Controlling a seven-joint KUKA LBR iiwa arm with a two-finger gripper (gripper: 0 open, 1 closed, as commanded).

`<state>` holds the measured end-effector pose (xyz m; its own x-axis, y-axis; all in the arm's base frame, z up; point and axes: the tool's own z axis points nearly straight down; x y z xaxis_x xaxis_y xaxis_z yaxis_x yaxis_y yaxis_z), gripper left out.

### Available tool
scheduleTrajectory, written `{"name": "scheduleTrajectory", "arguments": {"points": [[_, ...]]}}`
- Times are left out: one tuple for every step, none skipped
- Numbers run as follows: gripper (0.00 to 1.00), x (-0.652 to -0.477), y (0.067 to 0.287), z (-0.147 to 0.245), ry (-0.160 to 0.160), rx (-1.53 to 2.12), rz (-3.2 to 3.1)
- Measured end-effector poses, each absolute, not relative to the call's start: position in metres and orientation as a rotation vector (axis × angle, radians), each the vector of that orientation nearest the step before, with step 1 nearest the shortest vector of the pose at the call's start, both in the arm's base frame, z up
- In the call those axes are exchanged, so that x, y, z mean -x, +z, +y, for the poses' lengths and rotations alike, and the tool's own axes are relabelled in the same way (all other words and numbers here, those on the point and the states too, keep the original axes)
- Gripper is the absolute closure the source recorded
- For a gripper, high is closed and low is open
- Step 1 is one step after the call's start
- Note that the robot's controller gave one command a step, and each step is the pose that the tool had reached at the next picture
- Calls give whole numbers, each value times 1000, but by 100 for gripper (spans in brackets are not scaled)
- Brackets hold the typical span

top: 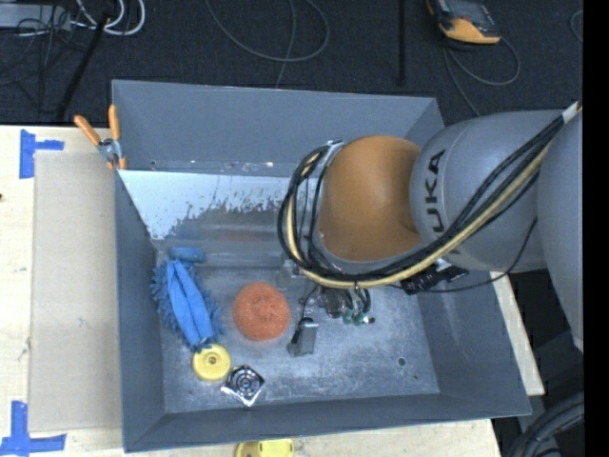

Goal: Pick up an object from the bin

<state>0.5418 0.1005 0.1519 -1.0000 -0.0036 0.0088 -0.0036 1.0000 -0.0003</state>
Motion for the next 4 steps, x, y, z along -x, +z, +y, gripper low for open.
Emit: {"name": "scheduleTrajectory", "arguments": {"points": [[0,-544,156,100,-1,0,-3140],[0,-543,89,126,-2,128,-3142],[0,-549,104,130,2,82,-3137],[0,-554,136,130,-2,84,-3144]]}}
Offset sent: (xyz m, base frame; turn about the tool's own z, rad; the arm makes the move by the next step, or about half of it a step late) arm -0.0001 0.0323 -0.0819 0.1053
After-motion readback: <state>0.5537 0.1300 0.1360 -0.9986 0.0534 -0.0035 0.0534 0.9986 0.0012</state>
